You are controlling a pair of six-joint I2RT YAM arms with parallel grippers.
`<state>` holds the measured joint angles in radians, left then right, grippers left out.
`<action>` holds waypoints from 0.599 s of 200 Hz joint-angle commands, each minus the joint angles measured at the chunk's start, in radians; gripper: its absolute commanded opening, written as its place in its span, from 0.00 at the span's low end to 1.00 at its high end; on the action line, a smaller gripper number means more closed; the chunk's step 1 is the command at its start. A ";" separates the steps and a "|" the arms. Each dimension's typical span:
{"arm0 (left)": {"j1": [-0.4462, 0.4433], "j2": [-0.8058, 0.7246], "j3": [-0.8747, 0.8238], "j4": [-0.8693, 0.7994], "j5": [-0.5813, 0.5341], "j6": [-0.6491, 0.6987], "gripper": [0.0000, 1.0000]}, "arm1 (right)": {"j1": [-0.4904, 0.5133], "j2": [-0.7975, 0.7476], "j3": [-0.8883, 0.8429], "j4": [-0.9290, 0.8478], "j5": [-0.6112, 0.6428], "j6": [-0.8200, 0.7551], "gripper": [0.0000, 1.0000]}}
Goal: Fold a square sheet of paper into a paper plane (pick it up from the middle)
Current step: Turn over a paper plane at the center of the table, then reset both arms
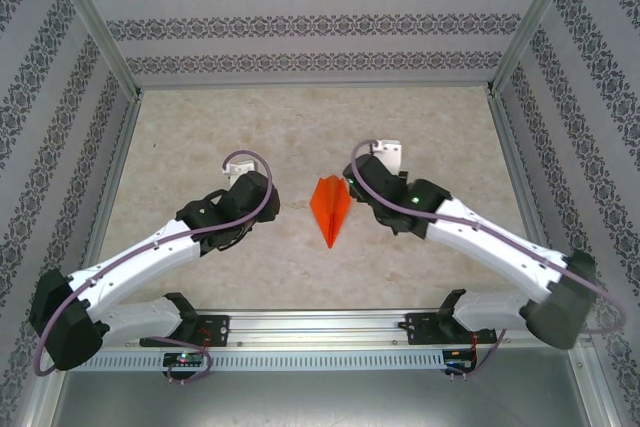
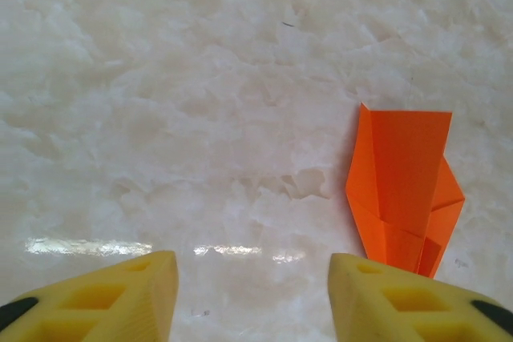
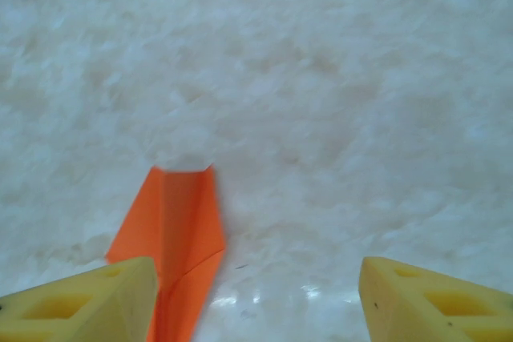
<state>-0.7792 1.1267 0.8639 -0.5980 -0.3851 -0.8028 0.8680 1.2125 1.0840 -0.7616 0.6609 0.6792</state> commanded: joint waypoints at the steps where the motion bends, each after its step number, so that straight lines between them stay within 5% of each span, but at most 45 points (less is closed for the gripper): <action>1: 0.011 -0.053 -0.027 0.014 -0.070 0.044 0.57 | -0.028 -0.131 -0.097 0.078 0.257 -0.069 0.77; 30: 0.012 -0.111 -0.055 0.018 -0.125 0.063 0.66 | -0.169 -0.303 -0.297 0.311 0.345 -0.284 0.86; 53: 0.013 -0.146 -0.078 0.023 -0.149 0.083 0.70 | -0.356 -0.357 -0.432 0.476 0.178 -0.412 0.90; 94: 0.018 -0.176 -0.097 0.013 -0.182 0.091 0.82 | -0.592 -0.186 -0.574 0.797 -0.075 -0.563 0.91; 120: 0.020 -0.177 -0.086 0.000 -0.187 0.096 0.85 | -0.639 -0.061 -0.571 0.976 -0.157 -0.645 0.91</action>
<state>-0.7780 0.9642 0.7769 -0.5980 -0.5362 -0.7326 0.2626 1.0824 0.5224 -0.0795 0.6437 0.1661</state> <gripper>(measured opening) 0.837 0.911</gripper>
